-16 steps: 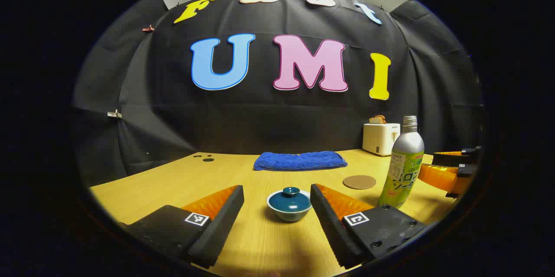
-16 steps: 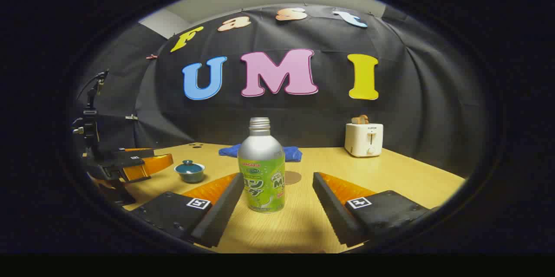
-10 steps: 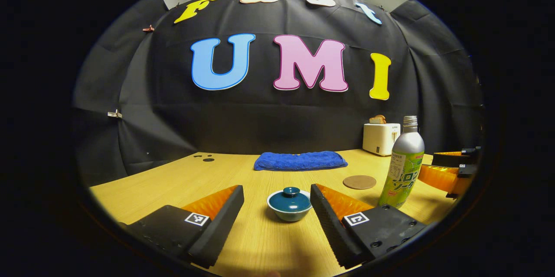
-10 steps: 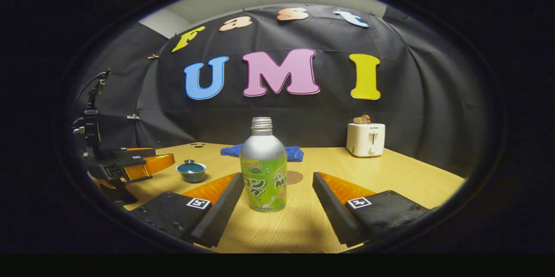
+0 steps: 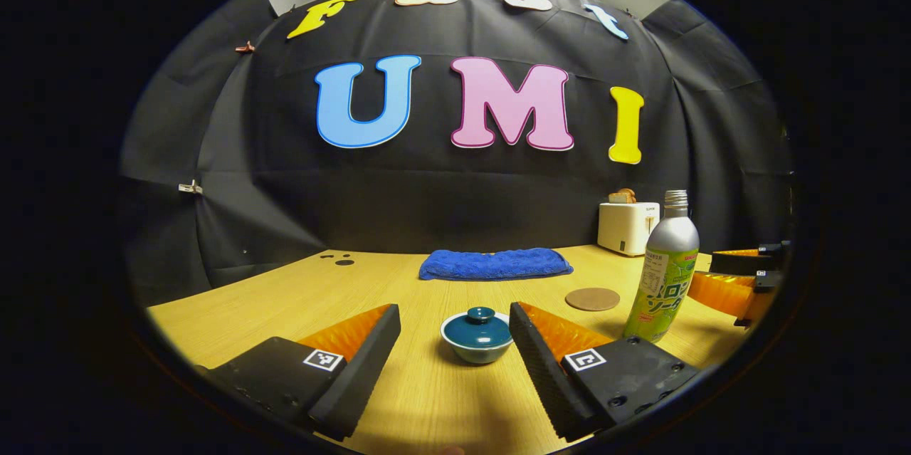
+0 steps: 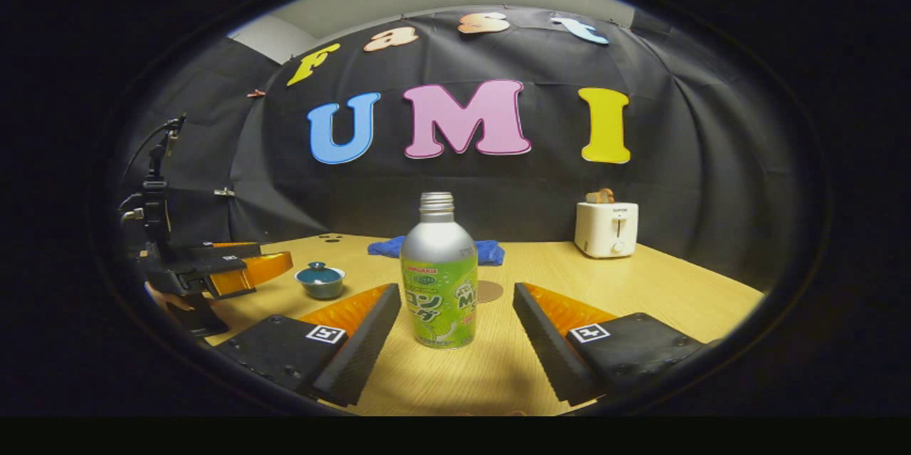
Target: Open the teacup lid with one hand, grasp the water bottle and pour water into the teacup with the other hand; after pouring, place the water bottle on the coaster and then close the teacup lid.
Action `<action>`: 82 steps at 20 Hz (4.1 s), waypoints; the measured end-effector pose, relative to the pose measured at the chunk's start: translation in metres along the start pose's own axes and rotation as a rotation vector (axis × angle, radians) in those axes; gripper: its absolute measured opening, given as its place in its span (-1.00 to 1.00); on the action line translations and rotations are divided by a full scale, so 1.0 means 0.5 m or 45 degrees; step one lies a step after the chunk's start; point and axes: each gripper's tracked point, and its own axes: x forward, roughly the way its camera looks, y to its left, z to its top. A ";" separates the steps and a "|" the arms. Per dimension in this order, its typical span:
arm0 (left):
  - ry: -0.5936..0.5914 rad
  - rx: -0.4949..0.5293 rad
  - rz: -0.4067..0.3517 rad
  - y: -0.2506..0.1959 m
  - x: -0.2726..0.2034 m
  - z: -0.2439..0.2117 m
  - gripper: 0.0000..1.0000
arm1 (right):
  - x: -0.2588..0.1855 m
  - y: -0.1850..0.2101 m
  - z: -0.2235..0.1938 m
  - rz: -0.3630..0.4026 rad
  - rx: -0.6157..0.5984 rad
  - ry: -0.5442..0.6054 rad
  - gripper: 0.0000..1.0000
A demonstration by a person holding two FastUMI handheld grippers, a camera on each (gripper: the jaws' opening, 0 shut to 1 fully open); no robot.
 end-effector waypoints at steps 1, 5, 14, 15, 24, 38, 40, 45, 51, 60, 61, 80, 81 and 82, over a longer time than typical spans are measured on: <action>-0.001 0.001 -0.017 -0.005 0.000 -0.001 0.94 | -0.001 0.004 -0.002 0.018 -0.001 0.000 0.96; -0.003 0.003 -0.098 -0.021 0.006 0.000 0.94 | -0.003 0.001 -0.001 0.010 0.000 -0.001 0.96; 0.118 0.110 -0.176 -0.045 0.087 -0.030 0.94 | 0.001 -0.005 0.003 -0.008 -0.001 -0.002 0.96; 0.132 0.135 -0.191 -0.050 0.093 -0.033 0.94 | 0.000 -0.004 0.001 -0.009 -0.001 0.000 0.96; 0.229 0.241 -0.201 -0.049 0.155 -0.060 0.50 | 0.001 -0.007 0.003 -0.008 -0.001 -0.001 0.92; 0.243 0.260 -0.159 -0.046 0.166 -0.066 -0.30 | 0.002 -0.006 0.002 -0.008 -0.002 -0.001 0.96; 0.184 0.255 -0.137 -0.041 0.158 -0.051 -0.36 | 0.000 -0.006 0.003 -0.008 -0.002 0.000 0.96; 0.018 0.181 -0.102 -0.021 0.133 -0.013 -0.37 | 0.000 0.000 0.004 0.016 -0.002 0.000 0.96; -0.006 -0.009 -0.053 0.022 0.121 -0.009 -0.38 | 0.002 -0.004 0.004 0.005 -0.002 -0.001 0.96; -0.009 0.001 -0.035 0.073 0.079 -0.011 -0.36 | 0.038 0.021 0.002 0.048 0.000 0.003 0.96; -0.009 0.002 -0.034 0.082 0.076 -0.013 -0.38 | 0.042 0.023 0.003 0.048 0.000 0.003 0.96; -0.008 0.004 -0.031 0.126 0.056 -0.013 -0.40 | 0.154 0.016 -0.003 0.013 -0.003 0.005 0.96; -0.008 0.004 -0.031 0.125 0.056 -0.013 -0.39 | 0.160 0.009 -0.002 0.001 -0.003 0.004 0.96; -0.008 0.004 -0.032 0.125 0.056 -0.013 -0.39 | 0.166 0.006 -0.002 -0.013 -0.003 0.004 0.96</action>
